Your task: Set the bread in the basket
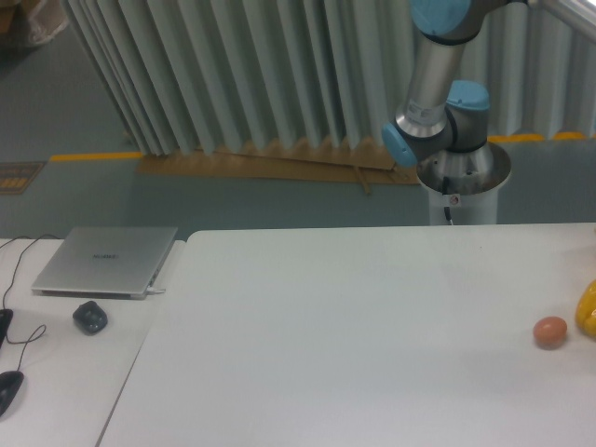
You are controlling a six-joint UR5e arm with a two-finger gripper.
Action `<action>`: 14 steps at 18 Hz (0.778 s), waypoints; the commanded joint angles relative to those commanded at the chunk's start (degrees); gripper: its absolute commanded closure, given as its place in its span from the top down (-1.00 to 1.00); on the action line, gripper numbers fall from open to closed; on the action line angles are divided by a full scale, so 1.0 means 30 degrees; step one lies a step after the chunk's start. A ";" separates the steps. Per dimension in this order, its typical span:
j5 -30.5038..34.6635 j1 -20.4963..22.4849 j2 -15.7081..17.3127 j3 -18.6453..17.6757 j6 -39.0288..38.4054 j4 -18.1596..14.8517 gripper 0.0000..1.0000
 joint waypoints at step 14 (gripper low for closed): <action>0.0995 0.0294 -0.0908 0.0499 0.2726 0.2546 -0.41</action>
